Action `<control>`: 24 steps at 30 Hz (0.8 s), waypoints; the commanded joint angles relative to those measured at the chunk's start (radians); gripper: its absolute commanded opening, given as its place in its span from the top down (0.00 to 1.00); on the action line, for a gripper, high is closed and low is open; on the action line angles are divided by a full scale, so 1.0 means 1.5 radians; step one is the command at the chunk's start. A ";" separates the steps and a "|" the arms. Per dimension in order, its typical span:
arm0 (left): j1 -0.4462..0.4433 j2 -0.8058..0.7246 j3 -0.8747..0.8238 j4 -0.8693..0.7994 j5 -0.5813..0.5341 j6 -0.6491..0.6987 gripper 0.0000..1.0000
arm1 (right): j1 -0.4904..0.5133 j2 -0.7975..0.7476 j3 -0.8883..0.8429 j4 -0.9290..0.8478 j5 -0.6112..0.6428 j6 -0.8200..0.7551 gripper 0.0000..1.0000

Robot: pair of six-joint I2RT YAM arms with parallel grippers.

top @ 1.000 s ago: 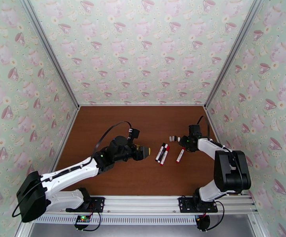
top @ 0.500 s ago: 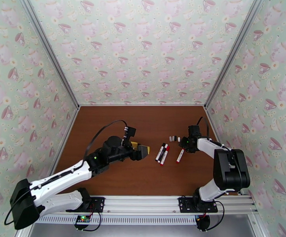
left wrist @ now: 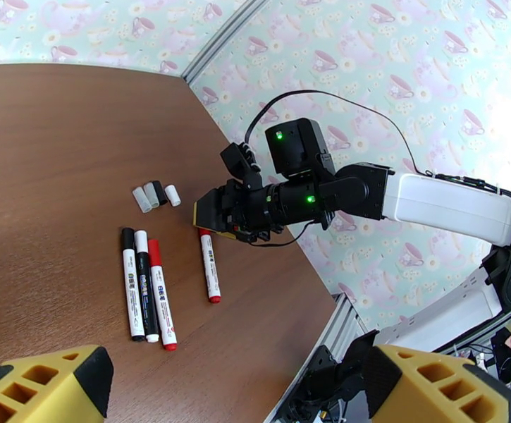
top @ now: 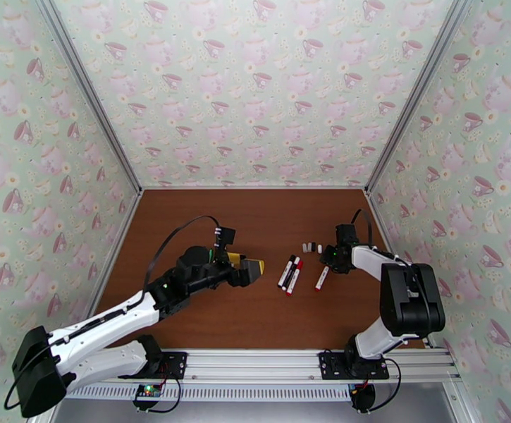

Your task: Open the pen caps

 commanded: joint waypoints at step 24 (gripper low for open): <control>-0.034 0.124 0.022 0.033 0.034 -0.029 0.00 | 0.089 -0.149 0.019 -0.038 -0.039 0.011 0.76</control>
